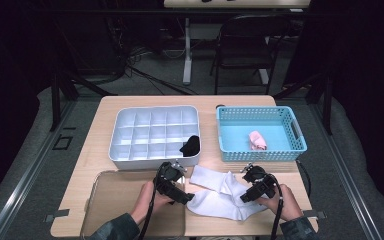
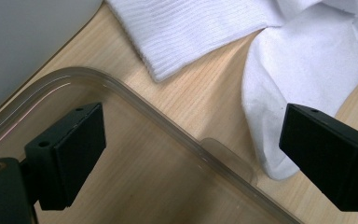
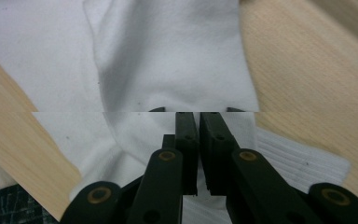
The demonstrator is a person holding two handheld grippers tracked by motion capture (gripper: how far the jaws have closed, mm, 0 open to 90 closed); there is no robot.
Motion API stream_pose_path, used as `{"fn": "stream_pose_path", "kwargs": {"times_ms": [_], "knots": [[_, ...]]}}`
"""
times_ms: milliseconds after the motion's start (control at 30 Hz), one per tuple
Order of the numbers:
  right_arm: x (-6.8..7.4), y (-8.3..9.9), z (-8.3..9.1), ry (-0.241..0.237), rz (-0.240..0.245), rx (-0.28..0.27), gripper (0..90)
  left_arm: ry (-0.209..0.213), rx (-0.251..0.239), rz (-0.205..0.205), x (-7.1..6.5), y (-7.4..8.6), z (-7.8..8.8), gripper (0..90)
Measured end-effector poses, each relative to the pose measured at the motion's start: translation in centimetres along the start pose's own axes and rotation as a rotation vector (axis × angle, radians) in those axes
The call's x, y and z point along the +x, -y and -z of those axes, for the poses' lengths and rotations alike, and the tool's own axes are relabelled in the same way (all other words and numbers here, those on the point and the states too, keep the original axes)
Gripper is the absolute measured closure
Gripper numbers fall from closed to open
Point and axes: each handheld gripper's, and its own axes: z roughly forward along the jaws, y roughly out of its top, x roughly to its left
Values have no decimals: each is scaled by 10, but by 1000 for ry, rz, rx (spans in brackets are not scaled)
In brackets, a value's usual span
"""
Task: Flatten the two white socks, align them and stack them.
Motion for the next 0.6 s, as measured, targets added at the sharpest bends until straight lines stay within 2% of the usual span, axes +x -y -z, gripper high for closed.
{"fn": "stream_pose_path", "kwargs": {"times_ms": [33,67,100,133,200,233,300,367,400,467,567,600], "knots": [[-2,0,4,-9,-55,-5,871,0,1,-5,-1,0,0,73],[-4,0,10,-5,-46,-3,875,2,-1,-6,-1,0,0,73],[-3,0,12,-19,-66,-34,876,3,-2,-6,-2,0,0,73],[-3,1,15,-15,-65,-39,876,4,-3,-6,-2,0,0,73],[0,1,19,-46,-72,-67,876,6,-3,-5,-2,0,0,73],[3,0,21,-51,-57,-70,877,5,-1,-7,-2,-1,0,73],[11,-2,24,-93,-50,-97,878,4,-3,-6,-3,-1,0,73],[18,-4,26,-105,-39,-115,878,10,-5,-5,-3,-1,1,74],[22,-6,27,-105,-22,-107,878,12,-6,-9,-4,-1,1,74],[30,-9,23,-141,-26,-130,880,11,-7,-9,-6,-1,2,78],[41,-14,12,-162,-32,-149,882,15,-13,-10,-9,-2,3,83],[44,-17,10,-165,-21,-146,883,16,-14,-12,-10,-2,3,84]]}}
